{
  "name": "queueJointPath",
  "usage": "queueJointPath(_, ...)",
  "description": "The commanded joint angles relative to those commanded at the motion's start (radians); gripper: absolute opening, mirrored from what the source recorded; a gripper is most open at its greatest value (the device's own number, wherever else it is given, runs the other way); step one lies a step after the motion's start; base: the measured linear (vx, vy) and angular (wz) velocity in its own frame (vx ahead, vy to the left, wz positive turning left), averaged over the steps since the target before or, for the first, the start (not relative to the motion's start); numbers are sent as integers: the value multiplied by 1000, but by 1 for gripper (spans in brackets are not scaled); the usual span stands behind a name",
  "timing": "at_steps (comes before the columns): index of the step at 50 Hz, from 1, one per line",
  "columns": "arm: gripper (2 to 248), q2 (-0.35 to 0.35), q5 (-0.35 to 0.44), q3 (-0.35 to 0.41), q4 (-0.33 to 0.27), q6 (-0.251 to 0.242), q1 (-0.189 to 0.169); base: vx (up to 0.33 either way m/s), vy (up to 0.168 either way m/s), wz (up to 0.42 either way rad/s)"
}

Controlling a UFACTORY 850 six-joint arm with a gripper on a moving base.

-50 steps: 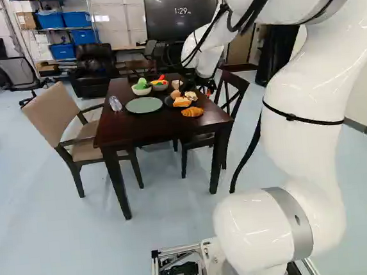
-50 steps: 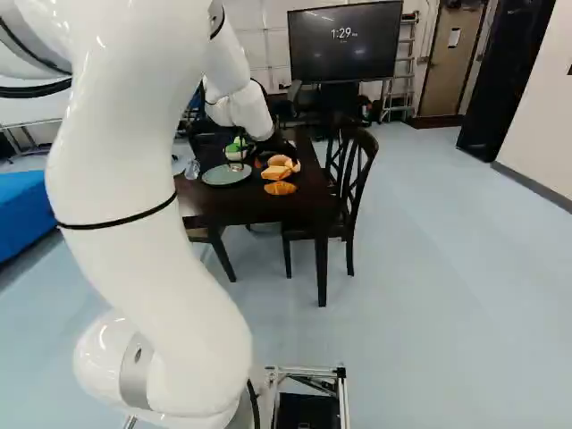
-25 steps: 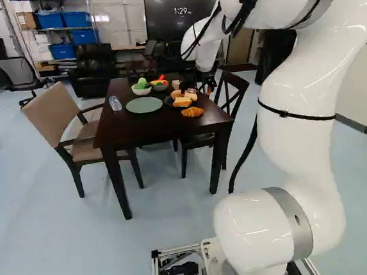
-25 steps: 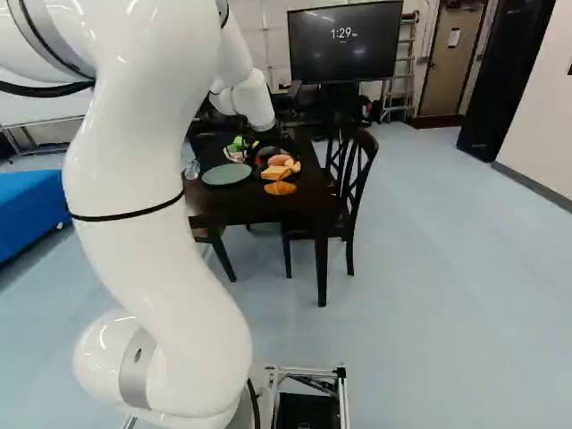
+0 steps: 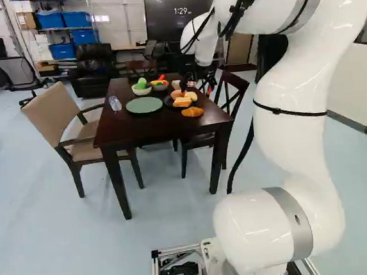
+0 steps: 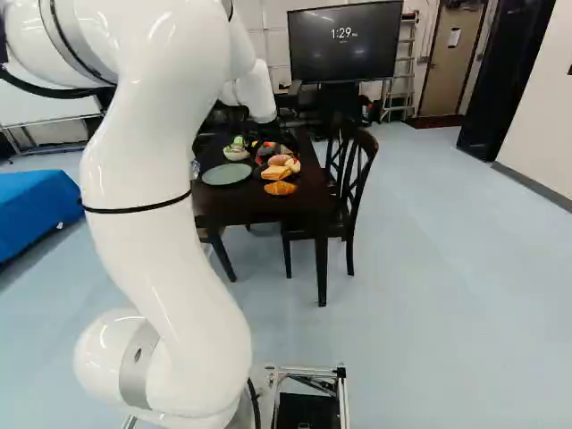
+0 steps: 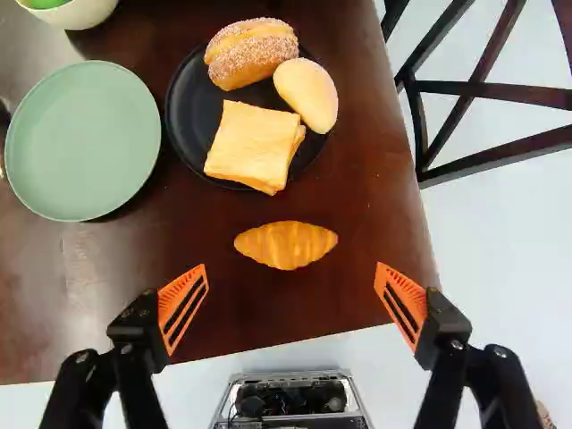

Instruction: Move the croissant to the empty plate

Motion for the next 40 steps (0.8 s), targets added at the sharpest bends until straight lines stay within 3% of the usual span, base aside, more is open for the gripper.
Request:
queueJointPath(29, 247, -32, 0, -40, 0, 0, 1, 0, 0, 0)
queueJointPath(40, 247, -32, 0, -40, 0, -77, 1, 0, 0, 0)
